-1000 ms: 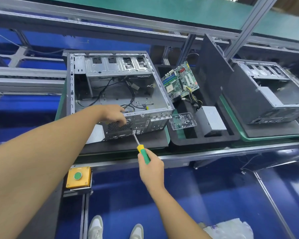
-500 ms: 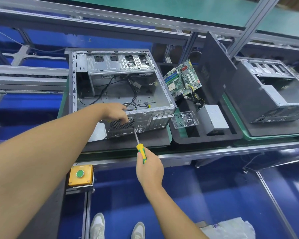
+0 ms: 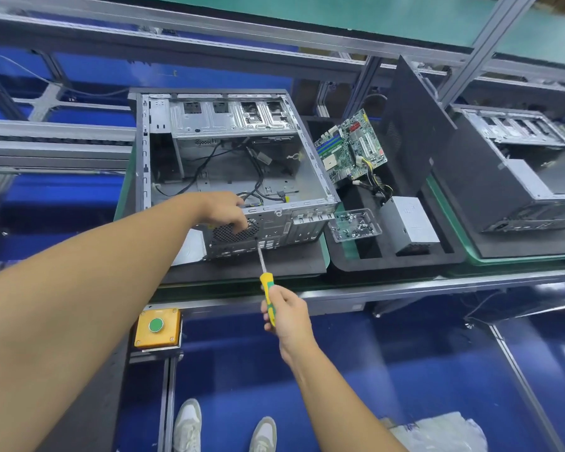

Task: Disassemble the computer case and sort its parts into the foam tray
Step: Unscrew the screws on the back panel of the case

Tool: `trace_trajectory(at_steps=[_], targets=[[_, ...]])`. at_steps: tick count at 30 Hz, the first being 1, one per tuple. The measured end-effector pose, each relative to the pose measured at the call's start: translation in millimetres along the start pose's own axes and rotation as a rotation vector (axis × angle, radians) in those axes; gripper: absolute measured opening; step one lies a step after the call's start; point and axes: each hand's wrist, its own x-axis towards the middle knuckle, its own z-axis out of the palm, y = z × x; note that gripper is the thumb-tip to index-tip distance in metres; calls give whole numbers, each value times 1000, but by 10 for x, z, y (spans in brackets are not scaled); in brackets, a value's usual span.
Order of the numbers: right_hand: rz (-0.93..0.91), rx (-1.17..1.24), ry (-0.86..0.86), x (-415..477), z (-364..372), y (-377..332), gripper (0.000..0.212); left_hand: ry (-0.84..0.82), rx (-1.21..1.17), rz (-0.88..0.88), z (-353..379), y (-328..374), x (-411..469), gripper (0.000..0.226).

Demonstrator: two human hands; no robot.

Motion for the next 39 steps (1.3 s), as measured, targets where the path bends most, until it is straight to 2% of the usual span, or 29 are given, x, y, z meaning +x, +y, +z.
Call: trace_trajectory(at_steps=[3,4,5,6,7,9,10,12,14,16,17,21,22,23,24,25,27,29,32,34,35,38,39], targets=[[-365,-804,349,-63,-14,32,26,1,-2,-4,8,7,10,83],[-435,-978,398,-74,-22,47,30,4,0,-4,11,4,18,79],[-466,-1009,404,-69,-19,72,31,6,2,-3,13,0,33,77],[-449,-887,363,-58,-14,79,30,7,3,-2,14,-4,43,75],[-365,-603,294,-31,-8,64,27,8,4,-1,15,-5,48,75],[9,134,72,16,-15,10,25,9,-1,1,16,-7,41,75],[184,392,-61,3,-36,-16,29,7,-4,2,17,-4,38,75],[364,644,-249,16,-67,-37,38,8,-6,8,17,-4,47,74],[416,670,-335,16,-69,-67,37,15,-9,6,20,-9,52,74],[363,497,-285,8,-47,-120,29,18,-8,7,23,-11,58,75],[271,322,-198,-2,-40,-137,27,14,-11,9,25,-11,61,75],[-285,-819,319,-86,1,-106,17,18,-18,8,28,0,60,73],[-354,-974,371,-112,17,-92,14,22,-15,8,29,2,54,72],[-388,-991,368,-114,27,-74,14,23,-14,9,29,5,51,71],[-371,-888,312,-99,24,-64,17,22,-13,12,29,7,47,70],[-290,-659,229,-73,19,-87,22,23,-8,13,28,9,48,70],[60,-38,5,-18,1,-160,33,23,-1,12,26,8,45,71],[319,386,-230,-13,-53,-163,40,30,8,15,27,12,42,71],[401,614,-326,-21,-71,-91,38,29,21,18,23,12,41,73],[328,514,-243,-42,-31,-79,33,29,19,17,16,10,35,72],[239,366,-149,-55,-8,-70,29,26,14,15,16,10,34,72],[-202,-391,226,-100,67,-16,25,22,3,7,21,2,40,74],[-342,-641,302,-109,81,18,26,21,-2,5,23,1,39,74]])
